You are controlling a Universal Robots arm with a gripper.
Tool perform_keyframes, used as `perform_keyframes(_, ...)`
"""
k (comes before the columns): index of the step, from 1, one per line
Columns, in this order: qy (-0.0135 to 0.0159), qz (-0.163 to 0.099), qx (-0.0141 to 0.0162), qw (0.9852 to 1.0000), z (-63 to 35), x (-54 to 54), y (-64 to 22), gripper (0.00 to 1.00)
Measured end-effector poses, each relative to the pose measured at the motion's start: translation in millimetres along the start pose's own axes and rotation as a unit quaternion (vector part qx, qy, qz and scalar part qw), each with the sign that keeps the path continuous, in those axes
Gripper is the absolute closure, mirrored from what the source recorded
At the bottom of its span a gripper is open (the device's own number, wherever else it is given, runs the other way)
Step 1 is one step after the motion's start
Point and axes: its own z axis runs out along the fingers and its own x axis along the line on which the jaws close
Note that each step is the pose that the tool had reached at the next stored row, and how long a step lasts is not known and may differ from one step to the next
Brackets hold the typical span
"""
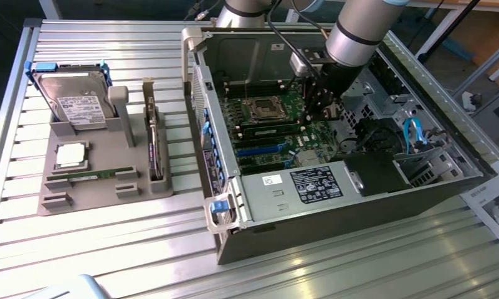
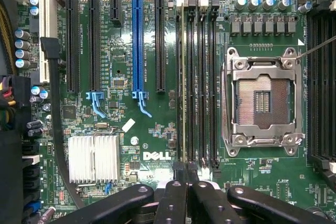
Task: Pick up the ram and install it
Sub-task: 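Press down the ram until it locks into place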
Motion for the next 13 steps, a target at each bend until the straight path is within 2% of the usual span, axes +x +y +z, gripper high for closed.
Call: perform_keyframes(13, 0.0002, 0.000, 0.0000, 1.0000, 1.5, 0.0, -0.1, 0.90)
